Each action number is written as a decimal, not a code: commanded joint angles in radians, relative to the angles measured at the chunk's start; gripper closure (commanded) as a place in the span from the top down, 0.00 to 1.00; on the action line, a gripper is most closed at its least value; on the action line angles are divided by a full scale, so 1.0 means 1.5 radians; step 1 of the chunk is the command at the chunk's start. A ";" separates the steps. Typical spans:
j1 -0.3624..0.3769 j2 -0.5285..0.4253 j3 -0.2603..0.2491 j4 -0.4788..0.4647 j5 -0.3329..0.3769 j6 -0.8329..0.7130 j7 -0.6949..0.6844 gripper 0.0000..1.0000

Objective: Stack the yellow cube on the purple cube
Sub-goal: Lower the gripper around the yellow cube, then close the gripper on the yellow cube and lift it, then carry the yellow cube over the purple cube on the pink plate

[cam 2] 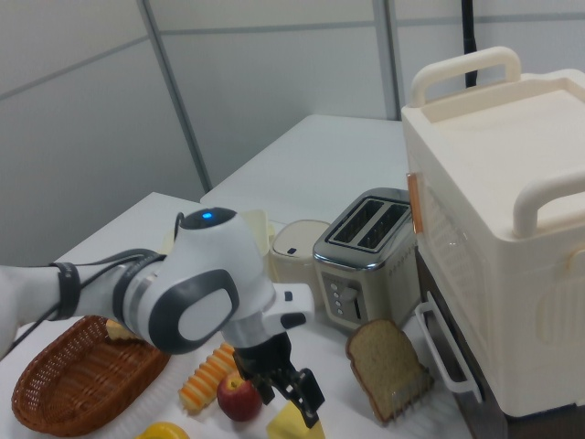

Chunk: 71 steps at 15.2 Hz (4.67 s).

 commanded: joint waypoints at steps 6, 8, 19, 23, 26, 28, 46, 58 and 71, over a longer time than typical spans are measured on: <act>-0.006 0.042 0.005 -0.005 -0.031 0.045 0.009 1.00; -0.006 0.045 0.005 -0.005 -0.035 0.054 0.010 1.00; -0.003 0.031 0.006 -0.006 -0.034 0.052 0.011 1.00; 0.001 0.031 0.011 -0.007 -0.034 0.053 0.040 1.00; 0.003 0.033 0.013 -0.009 -0.032 0.053 0.042 1.00; 0.003 0.038 0.013 -0.009 -0.032 0.054 0.050 1.00; 0.002 0.065 0.011 -0.003 -0.032 0.055 0.051 0.09; -0.075 -0.067 -0.110 -0.002 -0.012 0.017 0.073 0.09; -0.061 -0.046 -0.208 -0.001 0.012 0.019 -0.021 0.09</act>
